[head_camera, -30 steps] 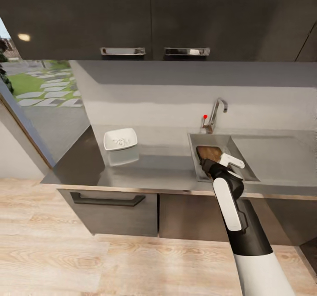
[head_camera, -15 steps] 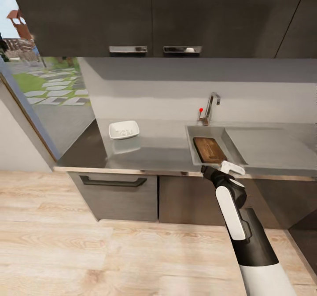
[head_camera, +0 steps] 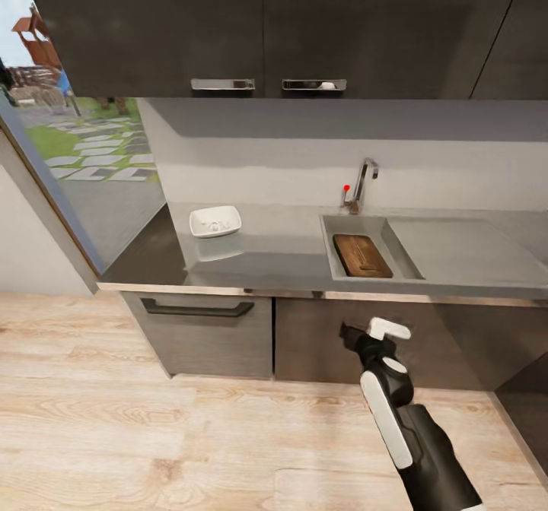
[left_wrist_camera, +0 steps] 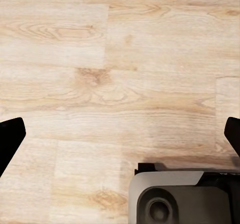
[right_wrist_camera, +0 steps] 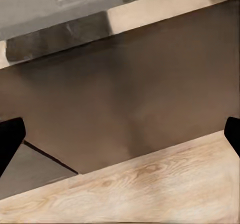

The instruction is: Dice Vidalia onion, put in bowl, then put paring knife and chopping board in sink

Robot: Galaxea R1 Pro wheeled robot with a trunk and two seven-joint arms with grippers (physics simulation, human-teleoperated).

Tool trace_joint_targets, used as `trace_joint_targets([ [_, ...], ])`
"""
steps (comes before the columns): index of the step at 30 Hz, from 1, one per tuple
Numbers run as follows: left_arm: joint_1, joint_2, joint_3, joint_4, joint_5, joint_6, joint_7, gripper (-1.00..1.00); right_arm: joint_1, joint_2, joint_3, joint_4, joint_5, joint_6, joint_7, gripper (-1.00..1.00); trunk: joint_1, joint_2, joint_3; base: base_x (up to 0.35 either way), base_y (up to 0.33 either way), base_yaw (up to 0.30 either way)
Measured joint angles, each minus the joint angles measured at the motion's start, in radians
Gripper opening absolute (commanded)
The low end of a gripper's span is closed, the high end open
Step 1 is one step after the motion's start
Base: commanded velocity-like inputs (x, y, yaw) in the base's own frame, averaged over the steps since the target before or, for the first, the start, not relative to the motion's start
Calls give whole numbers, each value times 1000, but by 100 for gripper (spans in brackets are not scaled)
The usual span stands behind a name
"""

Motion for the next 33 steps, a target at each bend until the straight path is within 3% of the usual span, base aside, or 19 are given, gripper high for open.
trace_joint_targets([
  [4,0,1,0,0,0,0,0,100,14,1,7,256,59,-216,99,100,0,0,0,0,0,0],
  [6,0,1,0,0,0,0,0,100,15,2,14,369,70,-308,149,100,0,0,0,0,0,0],
  [11,0,1,0,-1,0,0,0,100,16,3,48,577,76,-446,231,100,0,0,0,0,0,0],
  [13,0,1,0,-1,0,0,0,100,17,10,58,778,81,-561,280,100,0,0,0,0,0,0],
  [19,0,1,0,-2,0,0,0,100,17,18,105,1065,79,-757,371,100,0,0,0,0,0,0],
  [20,0,0,0,-1,0,1,0,100,18,14,111,1156,77,-820,382,100,0,0,0,0,0,0],
  [24,0,0,0,0,0,1,0,100,17,6,115,1278,79,-879,386,100,0,0,0,0,0,0],
  [25,0,0,0,-2,0,1,0,100,17,5,112,1372,76,-934,388,100,0,0,0,0,0,0],
  [33,-2,0,2,21,1,5,8,100,17,3,116,1432,78,-935,386,100,0,0,3,0,0,-14],
])
